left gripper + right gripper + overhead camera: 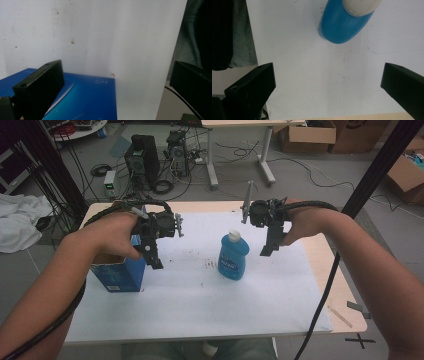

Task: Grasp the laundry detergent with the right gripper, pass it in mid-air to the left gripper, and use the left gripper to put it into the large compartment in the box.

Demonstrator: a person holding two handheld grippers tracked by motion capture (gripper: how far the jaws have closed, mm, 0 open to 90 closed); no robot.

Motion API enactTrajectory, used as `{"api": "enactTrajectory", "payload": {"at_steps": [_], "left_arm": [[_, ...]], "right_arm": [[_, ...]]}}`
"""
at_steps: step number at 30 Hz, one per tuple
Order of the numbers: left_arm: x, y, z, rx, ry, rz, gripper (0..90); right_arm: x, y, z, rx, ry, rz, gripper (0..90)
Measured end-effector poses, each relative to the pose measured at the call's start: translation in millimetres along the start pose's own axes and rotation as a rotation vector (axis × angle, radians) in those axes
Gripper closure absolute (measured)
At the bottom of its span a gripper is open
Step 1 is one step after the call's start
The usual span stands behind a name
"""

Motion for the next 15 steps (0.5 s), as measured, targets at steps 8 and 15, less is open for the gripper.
{"api": "enactTrajectory", "payload": {"at_steps": [8,15], "left_arm": [[-1.6,-0.7,-2.9,-0.012,-0.025,0.011,0.1],[2.8,-1.0,-4.1,-0.015,-0.028,0.018,0.1]], "right_arm": [[22.5,0.7,-0.7,0.062,-0.100,0.079,0.0],[41.4,4.8,19.5,0.090,-0.242,0.136,0.0]]}}
Point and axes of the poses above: each handheld gripper's, and its own axes: z roughly forward along the jaws, x roughly out of its underside, y roughly to its left, the point moved 1 cm from there along z, roughly forward along the jaws, and after that the axes turned 3 degrees about -y, right-handed, at the moved point
